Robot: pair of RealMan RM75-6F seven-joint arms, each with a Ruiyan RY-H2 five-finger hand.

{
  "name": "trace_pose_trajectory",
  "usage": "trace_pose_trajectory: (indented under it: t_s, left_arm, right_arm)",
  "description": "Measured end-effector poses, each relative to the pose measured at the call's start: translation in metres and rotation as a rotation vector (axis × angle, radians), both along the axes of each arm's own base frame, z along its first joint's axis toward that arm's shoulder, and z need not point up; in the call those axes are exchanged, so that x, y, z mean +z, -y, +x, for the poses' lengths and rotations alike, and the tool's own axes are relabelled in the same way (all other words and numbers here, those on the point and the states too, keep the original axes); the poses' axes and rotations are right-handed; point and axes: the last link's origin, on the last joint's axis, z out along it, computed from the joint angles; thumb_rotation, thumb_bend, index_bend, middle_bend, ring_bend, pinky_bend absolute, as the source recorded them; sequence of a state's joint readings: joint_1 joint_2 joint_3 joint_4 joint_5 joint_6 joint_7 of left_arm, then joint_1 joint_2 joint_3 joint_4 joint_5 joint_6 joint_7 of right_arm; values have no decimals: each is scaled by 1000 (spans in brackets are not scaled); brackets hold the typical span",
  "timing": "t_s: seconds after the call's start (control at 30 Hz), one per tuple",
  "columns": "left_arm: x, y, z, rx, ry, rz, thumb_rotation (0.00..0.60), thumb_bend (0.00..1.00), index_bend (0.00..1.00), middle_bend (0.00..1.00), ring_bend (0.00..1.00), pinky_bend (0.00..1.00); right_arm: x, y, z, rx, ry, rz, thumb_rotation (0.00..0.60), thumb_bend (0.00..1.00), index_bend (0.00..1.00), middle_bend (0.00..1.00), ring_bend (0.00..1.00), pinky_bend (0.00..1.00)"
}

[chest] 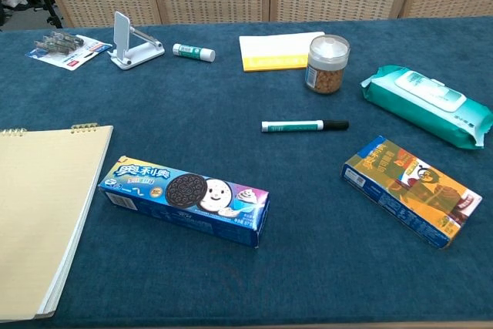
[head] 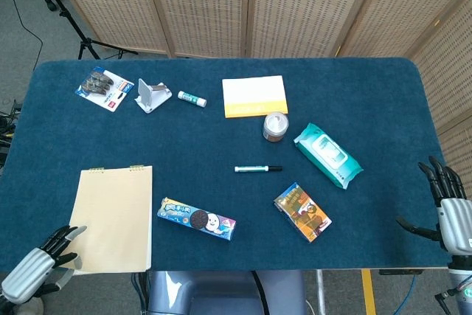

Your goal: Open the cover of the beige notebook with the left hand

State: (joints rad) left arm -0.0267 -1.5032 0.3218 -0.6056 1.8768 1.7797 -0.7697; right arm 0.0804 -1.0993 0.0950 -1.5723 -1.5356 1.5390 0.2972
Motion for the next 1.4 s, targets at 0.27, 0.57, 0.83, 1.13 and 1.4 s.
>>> trace_pose_trajectory:
  t_s: [0.27, 0.57, 0.83, 1.13, 1.4]
  left_arm:
    - [14, -21, 7, 82, 148, 95, 600, 504, 802, 0, 0, 0]
    - [39, -68, 37, 152, 263, 231, 600, 496, 803, 0, 0, 0]
    - [66, -143, 67, 209, 238, 363, 600, 494, 804, 0, 0, 0]
    - [77, -215, 88, 237, 239, 475, 600, 479, 803, 0, 0, 0]
    - [74, -272, 92, 308, 193, 546, 600, 477, 803, 0, 0, 0]
  right_arm:
    - [-2, 0, 1, 3, -4, 5, 600, 0, 43, 0, 0, 0]
    - [-1, -1, 1, 3, 0, 7, 600, 0, 43, 0, 0, 0]
    - [-1, 1, 1, 4, 7, 10, 600, 0, 42, 0, 0, 0]
    - [0, 2, 0, -4, 8, 6, 600, 0, 42, 0, 0, 0]
    - [-3, 8, -6, -35, 4, 20, 600, 0, 42, 0, 0, 0]
